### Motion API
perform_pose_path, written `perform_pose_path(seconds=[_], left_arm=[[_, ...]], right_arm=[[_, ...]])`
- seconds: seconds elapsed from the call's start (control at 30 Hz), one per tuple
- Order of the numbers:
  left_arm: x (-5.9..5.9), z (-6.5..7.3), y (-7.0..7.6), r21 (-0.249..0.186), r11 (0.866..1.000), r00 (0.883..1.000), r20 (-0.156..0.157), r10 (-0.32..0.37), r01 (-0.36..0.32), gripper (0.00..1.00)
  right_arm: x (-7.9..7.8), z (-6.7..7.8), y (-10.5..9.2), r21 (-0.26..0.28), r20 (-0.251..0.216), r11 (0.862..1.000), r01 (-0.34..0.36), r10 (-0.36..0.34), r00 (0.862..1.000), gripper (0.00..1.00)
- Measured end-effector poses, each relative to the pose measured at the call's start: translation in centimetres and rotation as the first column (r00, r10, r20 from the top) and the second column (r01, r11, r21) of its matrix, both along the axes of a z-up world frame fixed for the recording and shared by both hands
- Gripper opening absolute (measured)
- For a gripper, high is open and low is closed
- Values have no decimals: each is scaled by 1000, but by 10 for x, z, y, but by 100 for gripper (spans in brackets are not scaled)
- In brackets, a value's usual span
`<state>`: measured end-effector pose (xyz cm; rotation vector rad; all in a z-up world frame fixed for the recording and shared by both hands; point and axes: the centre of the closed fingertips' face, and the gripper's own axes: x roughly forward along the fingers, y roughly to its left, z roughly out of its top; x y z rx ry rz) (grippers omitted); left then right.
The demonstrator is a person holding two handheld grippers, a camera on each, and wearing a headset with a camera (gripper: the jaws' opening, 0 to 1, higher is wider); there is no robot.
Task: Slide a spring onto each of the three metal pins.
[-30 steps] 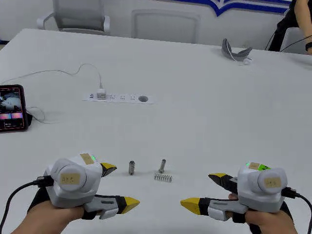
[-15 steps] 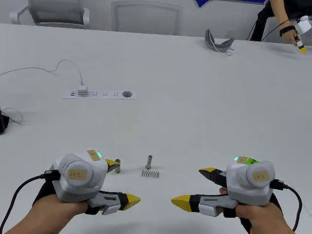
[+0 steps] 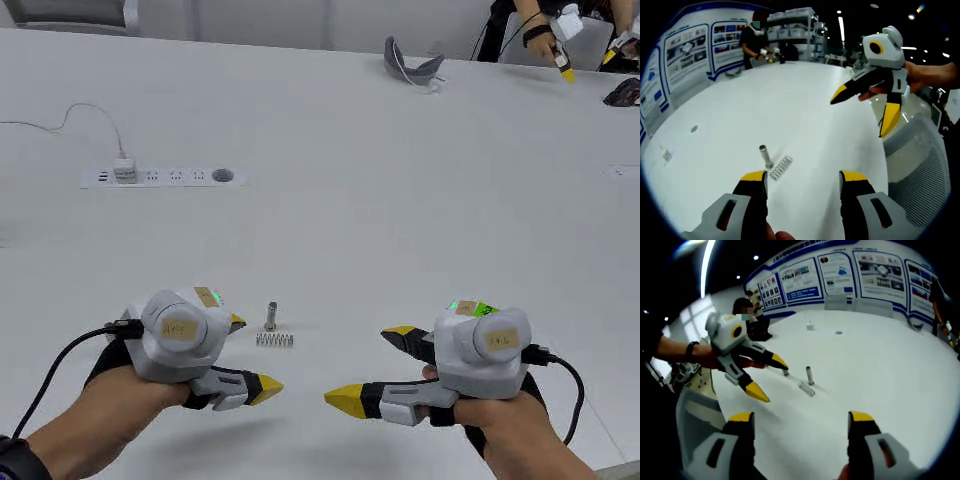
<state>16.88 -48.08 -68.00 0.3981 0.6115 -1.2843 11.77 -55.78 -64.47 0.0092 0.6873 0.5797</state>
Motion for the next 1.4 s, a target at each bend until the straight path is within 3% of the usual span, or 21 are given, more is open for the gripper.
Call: perform_pose_path(seconds=[0.13,0.37,0.53,0.8,1.1,1.2,1.4], left_arm=[[5,-12,-4,20,1000,1000,-3,-9,9,59],[20,-28,-12,6,999,997,-60,53,-53,57],[24,-38,-16,8,997,994,-78,81,-80,54],[28,-50,-18,35,994,991,-84,106,-104,47],[37,-56,-21,58,990,990,-43,132,-129,32],[37,-57,-21,77,990,993,-6,121,-121,25],[32,-57,-20,66,992,994,2,107,-107,18]], right_arm=[[-2,-2,-1,6,-7,1000,6,-6,1000,78],[-5,-9,3,14,-27,1000,-7,8,1000,77],[-4,-10,1,27,-30,1000,4,-3,1000,77],[-2,-12,-2,48,-33,999,19,-18,999,76],[1,-12,2,66,-32,998,20,-18,999,76],[0,-11,3,68,-32,998,17,-15,999,76],[0,-11,2,66,-33,998,14,-12,999,75]])
